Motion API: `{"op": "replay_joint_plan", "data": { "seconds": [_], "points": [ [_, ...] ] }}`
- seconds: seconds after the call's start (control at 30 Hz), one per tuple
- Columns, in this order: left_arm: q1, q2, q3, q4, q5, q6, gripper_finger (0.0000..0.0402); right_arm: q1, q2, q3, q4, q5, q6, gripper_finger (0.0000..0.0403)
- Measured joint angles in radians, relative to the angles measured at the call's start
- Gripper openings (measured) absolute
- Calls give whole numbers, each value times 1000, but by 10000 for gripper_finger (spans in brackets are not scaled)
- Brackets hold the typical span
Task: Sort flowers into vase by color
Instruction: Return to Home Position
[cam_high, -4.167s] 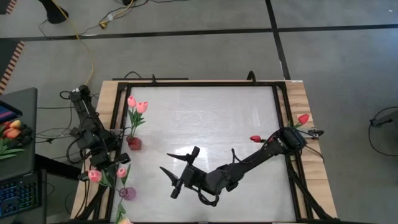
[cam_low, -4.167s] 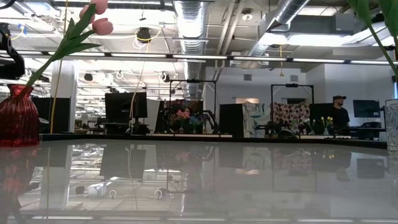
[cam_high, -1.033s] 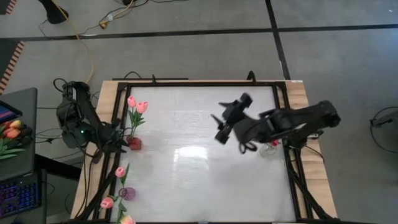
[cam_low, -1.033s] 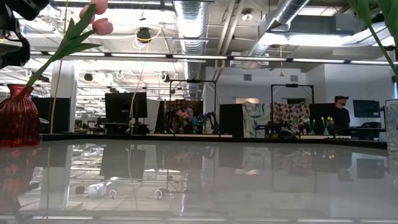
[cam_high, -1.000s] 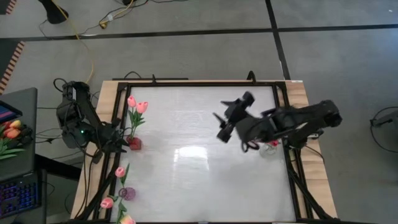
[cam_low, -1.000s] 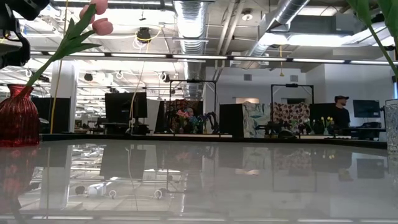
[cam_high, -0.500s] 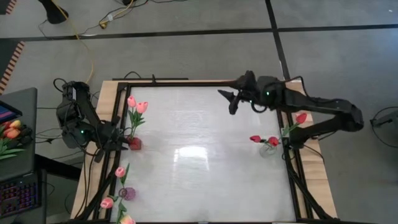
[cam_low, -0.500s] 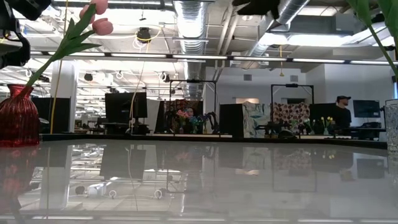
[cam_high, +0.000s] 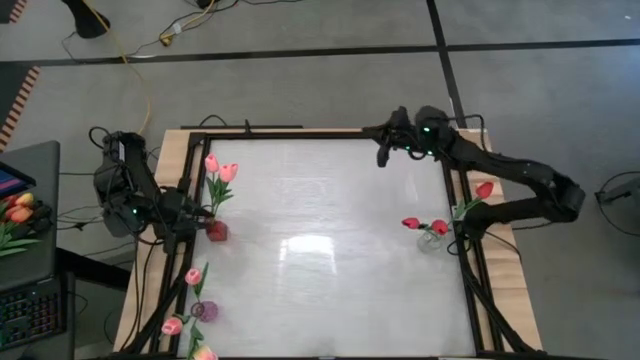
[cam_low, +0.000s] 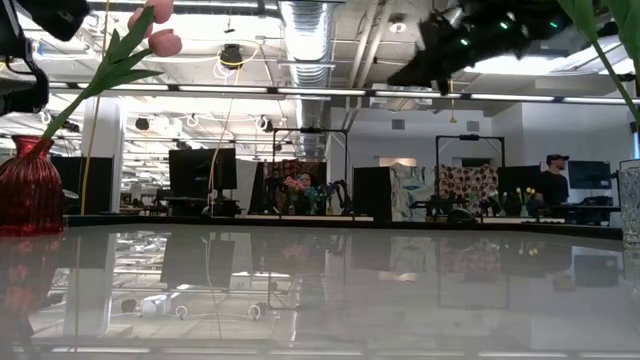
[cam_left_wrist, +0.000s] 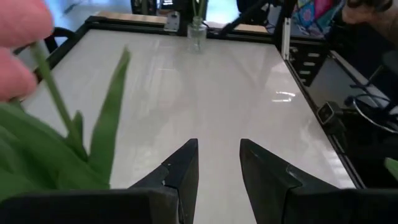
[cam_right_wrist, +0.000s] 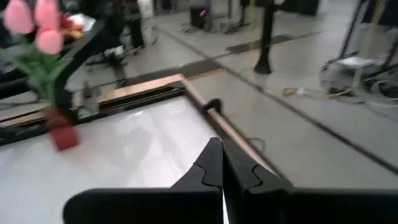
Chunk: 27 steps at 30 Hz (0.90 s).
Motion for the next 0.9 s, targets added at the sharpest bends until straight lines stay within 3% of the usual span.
{"op": "replay_joint_plan", "data": {
  "seconds": [0.23, 0.43, 0.63, 0.9],
  "points": [
    [0, -73, -9, 8, -50, -19, 105, -166, -122, -240, 266, -110, 46, 17],
    [0, -97, -9, 26, -67, -20, 105, -283, -142, -319, 298, -141, 66, 17],
    [0, -96, -9, 26, -83, -7, 105, -317, -168, -422, 339, -157, 84, 17],
    [0, -96, -9, 26, -85, 6, 105, -305, -279, -636, 534, -130, 206, 17]
  ]
}}
